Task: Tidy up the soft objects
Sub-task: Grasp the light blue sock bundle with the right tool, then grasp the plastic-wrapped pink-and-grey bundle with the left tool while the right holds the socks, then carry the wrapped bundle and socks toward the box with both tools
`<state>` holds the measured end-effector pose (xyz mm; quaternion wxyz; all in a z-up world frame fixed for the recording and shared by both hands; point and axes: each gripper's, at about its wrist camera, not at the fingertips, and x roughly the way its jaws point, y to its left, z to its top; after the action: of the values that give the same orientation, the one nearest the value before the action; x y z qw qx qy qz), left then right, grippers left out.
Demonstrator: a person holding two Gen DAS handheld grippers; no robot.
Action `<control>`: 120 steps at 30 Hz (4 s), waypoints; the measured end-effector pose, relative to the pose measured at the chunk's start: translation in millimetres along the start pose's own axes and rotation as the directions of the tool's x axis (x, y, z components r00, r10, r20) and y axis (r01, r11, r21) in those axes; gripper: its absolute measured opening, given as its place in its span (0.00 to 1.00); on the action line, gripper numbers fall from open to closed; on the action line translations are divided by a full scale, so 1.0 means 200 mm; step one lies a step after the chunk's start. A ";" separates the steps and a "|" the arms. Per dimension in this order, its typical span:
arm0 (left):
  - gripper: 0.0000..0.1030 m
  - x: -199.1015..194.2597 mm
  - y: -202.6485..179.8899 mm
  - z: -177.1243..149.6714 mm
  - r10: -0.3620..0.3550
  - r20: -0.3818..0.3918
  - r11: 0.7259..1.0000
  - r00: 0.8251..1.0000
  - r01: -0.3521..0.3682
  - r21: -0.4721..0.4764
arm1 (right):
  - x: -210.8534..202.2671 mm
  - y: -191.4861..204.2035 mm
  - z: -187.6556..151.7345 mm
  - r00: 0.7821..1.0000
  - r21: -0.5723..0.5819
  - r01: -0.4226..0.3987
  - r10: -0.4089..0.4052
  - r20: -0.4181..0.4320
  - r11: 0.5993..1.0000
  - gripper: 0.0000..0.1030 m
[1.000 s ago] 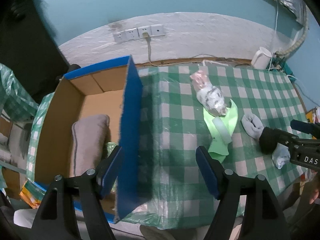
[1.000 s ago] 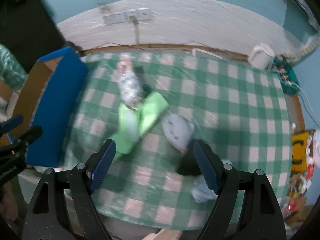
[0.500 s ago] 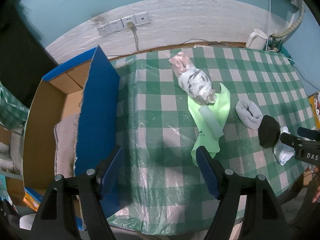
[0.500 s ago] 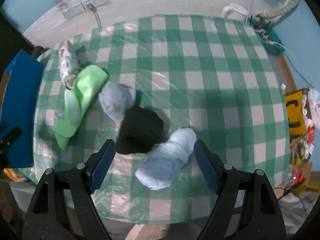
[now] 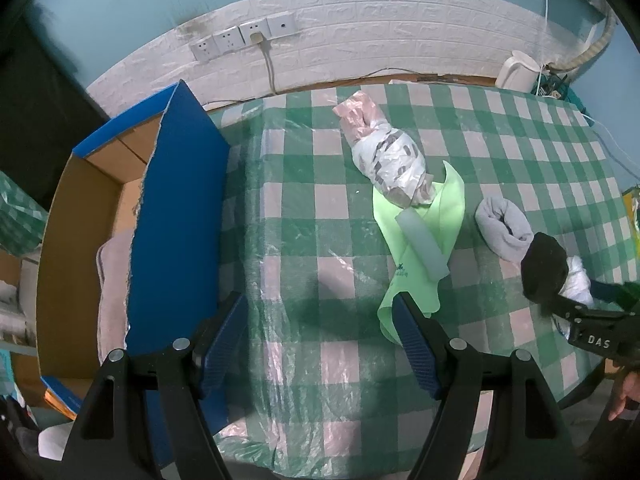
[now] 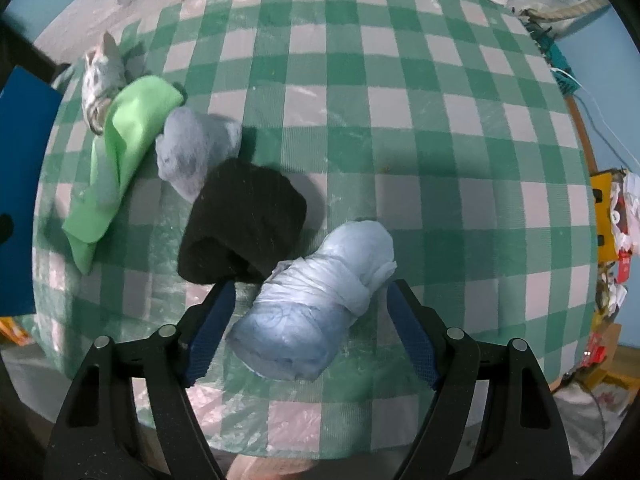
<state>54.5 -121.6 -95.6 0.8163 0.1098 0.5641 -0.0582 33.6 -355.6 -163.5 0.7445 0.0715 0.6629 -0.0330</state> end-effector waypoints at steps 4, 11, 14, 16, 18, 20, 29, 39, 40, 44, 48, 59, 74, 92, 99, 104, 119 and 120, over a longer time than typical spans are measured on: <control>0.74 0.00 -0.01 0.01 -0.002 0.000 1.000 1.000 0.002 -0.001 | 0.04 -0.02 0.00 1.000 -0.014 -0.020 0.020 -0.008 1.000 0.52; 0.74 0.01 -0.02 0.04 -0.023 0.002 1.000 1.000 0.023 -0.016 | 0.03 -0.05 -0.01 1.000 -0.071 -0.015 0.016 0.008 0.997 0.43; 0.78 0.03 -0.02 0.06 -0.036 -0.005 0.999 0.999 0.036 -0.028 | 0.00 -0.04 0.00 0.999 -0.073 -0.006 0.008 0.038 0.997 0.43; 0.79 0.04 -0.02 0.08 -0.058 -0.005 0.997 0.998 0.058 -0.044 | -0.02 -0.05 0.02 0.998 -0.067 -0.002 0.006 0.059 0.998 0.43; 0.79 0.06 -0.02 0.10 -0.067 -0.009 0.996 0.998 0.067 -0.057 | -0.05 -0.05 0.05 0.997 -0.065 0.003 0.003 0.082 0.998 0.43; 0.80 0.08 -0.02 0.13 -0.074 -0.015 0.995 0.997 0.073 -0.067 | -0.08 -0.06 0.08 0.995 -0.069 0.012 -0.005 0.104 0.998 0.43; 0.84 0.21 -0.06 0.27 -0.085 -0.043 0.990 0.995 0.079 -0.116 | -0.15 -0.01 0.24 0.981 -0.109 0.011 0.011 0.193 0.994 0.43; 0.84 0.34 -0.02 0.45 -0.182 -0.067 0.950 0.981 0.158 -0.269 | -0.17 0.04 0.33 0.968 -0.125 -0.011 0.043 0.248 0.992 0.43; 0.84 0.35 -0.02 0.46 -0.180 -0.072 0.950 0.981 0.154 -0.271 | -0.17 0.03 0.34 0.967 -0.124 -0.016 0.047 0.249 0.992 0.43; 0.85 0.42 -0.05 0.50 -0.150 -0.097 0.959 0.984 0.121 -0.255 | -0.16 0.04 0.37 0.966 -0.121 -0.033 0.063 0.251 0.992 0.43; 0.87 0.46 -0.08 0.52 -0.179 -0.106 0.951 0.978 0.144 -0.274 | -0.17 0.08 0.39 0.964 -0.134 -0.046 0.079 0.255 0.990 0.43; 0.85 0.56 -0.15 0.59 -0.234 -0.126 0.943 0.964 0.194 -0.269 | -0.19 0.13 0.40 0.960 -0.134 -0.055 0.089 0.264 0.989 0.43; 0.47 0.42 -0.19 0.59 -0.194 -0.042 0.973 0.980 0.187 -0.133 | -0.17 0.14 0.40 0.962 -0.137 -0.059 0.093 0.255 0.989 0.43; 0.47 0.10 -0.03 0.47 -0.118 0.030 0.989 0.993 0.120 -0.082 | -0.35 0.33 0.38 0.944 -0.200 -0.088 0.146 0.297 0.976 0.43; 0.47 -0.04 0.08 0.39 -0.080 0.071 0.993 0.994 0.086 -0.078 | -0.43 0.45 0.36 0.936 -0.240 -0.093 0.167 0.310 0.966 0.43; 0.47 -0.12 0.18 0.32 -0.055 0.087 0.994 0.995 0.063 -0.088 | -0.46 0.53 0.35 0.931 -0.265 -0.102 0.186 0.315 0.959 0.43; 0.47 -0.26 0.52 0.14 0.003 0.131 0.990 0.991 0.016 -0.139 | -0.57 0.91 0.31 0.917 -0.376 -0.132 0.257 0.305 0.917 0.43; 0.47 -0.26 0.54 0.13 0.008 0.130 0.989 0.991 0.011 -0.145 | -0.57 0.93 0.31 0.917 -0.381 -0.135 0.262 0.302 0.915 0.43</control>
<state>83.7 -24.7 -24.8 0.8571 0.0454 0.5125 -0.0247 107.8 -186.3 -31.8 0.8496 -0.0020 0.5052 0.1511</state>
